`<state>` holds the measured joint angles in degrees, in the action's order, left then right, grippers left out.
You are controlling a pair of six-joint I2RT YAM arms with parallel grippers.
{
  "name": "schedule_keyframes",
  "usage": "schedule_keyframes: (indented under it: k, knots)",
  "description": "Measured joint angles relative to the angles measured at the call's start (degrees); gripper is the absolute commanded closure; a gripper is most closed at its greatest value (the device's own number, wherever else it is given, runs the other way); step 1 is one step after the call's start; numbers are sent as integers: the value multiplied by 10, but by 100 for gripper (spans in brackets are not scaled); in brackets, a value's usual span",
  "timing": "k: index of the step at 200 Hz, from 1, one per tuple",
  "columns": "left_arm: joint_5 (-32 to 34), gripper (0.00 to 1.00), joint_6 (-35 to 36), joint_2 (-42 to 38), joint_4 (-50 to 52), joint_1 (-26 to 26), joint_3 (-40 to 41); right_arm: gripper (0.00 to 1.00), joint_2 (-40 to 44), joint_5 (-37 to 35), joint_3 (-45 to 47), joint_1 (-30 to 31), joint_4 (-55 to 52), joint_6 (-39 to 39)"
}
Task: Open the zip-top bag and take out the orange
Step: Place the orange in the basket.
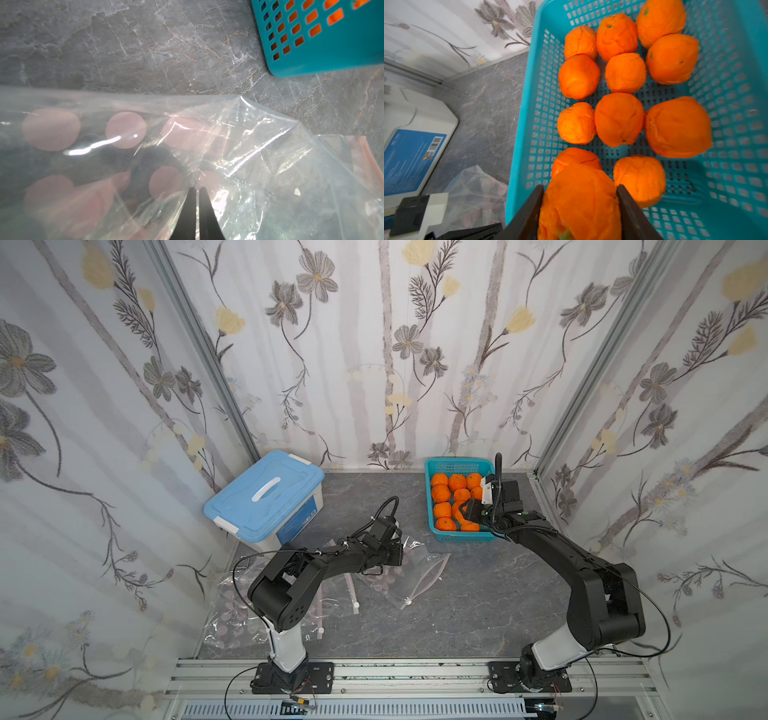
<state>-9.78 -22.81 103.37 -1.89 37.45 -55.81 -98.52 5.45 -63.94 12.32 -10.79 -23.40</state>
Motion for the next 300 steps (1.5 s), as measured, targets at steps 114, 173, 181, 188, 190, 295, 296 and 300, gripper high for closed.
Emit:
schedule_keyframes:
  k: [114,173,181,188,190,295,296,300]
  knots:
    - [1,91,1,-1,0,0,0,60,-66,-201,7,-6,-66,21]
    - [1,91,1,-1,0,0,0,54,-86,-126,1,-5,-49,26]
    - [1,91,1,-1,0,0,0,52,-88,-119,-1,-5,-50,23]
    - [1,91,1,-1,0,0,0,50,-89,-115,-3,-5,-51,22]
    - [1,91,1,-1,0,0,0,49,-89,-114,-3,-6,-52,22]
    - [1,91,1,-1,0,0,0,41,-11,-129,-1,-8,-62,27]
    - [1,91,1,-1,0,0,0,41,-10,-129,-1,-8,-62,27]
    - [1,91,1,-1,0,0,0,43,-8,-129,0,-8,-62,27]
